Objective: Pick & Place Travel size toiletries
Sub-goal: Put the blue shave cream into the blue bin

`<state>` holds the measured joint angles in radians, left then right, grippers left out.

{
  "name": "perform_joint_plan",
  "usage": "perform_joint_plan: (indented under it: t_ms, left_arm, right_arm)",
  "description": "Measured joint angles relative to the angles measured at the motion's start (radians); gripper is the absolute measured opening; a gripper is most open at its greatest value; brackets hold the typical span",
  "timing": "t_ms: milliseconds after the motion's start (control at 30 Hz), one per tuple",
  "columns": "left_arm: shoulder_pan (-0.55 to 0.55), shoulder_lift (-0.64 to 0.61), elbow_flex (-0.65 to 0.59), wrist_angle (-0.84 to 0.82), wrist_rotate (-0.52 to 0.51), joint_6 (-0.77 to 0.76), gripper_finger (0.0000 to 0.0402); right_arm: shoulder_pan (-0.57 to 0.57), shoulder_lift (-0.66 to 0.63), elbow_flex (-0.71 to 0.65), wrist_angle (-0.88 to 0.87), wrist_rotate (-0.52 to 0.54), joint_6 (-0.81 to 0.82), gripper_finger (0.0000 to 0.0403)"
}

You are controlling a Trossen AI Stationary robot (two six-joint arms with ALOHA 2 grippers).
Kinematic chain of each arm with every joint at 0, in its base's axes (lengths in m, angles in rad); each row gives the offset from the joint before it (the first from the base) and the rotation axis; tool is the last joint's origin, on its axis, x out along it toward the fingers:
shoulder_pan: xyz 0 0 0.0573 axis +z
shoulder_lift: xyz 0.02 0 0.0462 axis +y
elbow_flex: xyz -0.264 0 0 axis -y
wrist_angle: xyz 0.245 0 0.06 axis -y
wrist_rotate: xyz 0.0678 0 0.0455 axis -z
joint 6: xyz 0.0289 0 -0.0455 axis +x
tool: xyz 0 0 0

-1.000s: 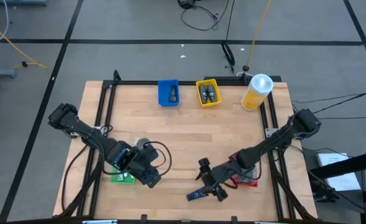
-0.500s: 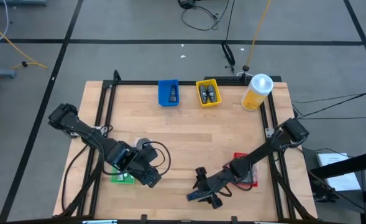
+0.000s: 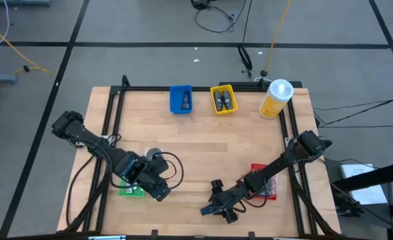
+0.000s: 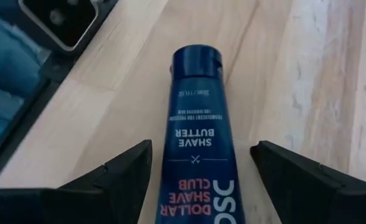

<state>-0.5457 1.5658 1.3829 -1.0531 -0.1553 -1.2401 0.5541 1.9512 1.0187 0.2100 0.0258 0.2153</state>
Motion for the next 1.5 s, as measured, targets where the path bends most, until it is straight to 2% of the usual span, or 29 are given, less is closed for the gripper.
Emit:
perform_joint_plan:
  t_ms: [200, 533, 733, 833, 933, 1033, 1167, 1333, 1500]
  left_arm:
    - [0.000, 0.000, 0.000, -0.023, 0.002, 0.028, 0.0269]
    - [-0.008, 0.000, 0.000, -0.187, 0.081, 0.077, 0.0269]
    - [-0.036, -0.001, -0.008, -0.222, 0.111, 0.109, 0.0268]
    - [-0.039, -0.002, -0.047, -0.191, 0.111, 0.109, 0.0266]
    - [-0.031, -0.006, -0.111, -0.089, 0.111, 0.116, 0.0250]
    - [-0.016, -0.006, -0.167, 0.046, 0.111, 0.162, 0.0228]
    - [0.011, -0.007, -0.207, 0.145, 0.107, 0.230, 0.0204]
    - [0.075, -0.007, -0.213, 0.152, 0.100, 0.348, 0.0192]
    - [0.194, -0.007, -0.213, 0.112, 0.133, 0.496, 0.0191]
  right_arm:
    - [0.000, 0.001, 0.002, -0.067, 0.074, 0.068, 0.0249]
    - [-0.016, 0.001, 0.000, -0.082, 0.080, 0.209, 0.0140]
    - [-0.027, -0.023, -0.003, -0.080, 0.075, 0.259, 0.0097]
    - [-0.032, -0.048, -0.004, -0.081, 0.077, 0.259, 0.0089]
    - [-0.045, -0.082, -0.008, -0.091, 0.093, 0.272, 0.0087]
    - [-0.058, -0.127, -0.007, -0.084, 0.136, 0.290, 0.0086]
    - [-0.079, -0.195, -0.006, -0.095, 0.198, 0.297, 0.0086]
    - [-0.104, -0.302, -0.004, -0.153, 0.316, 0.297, 0.0086]
    - [-0.129, -0.401, -0.004, -0.218, 0.431, 0.297, 0.0086]
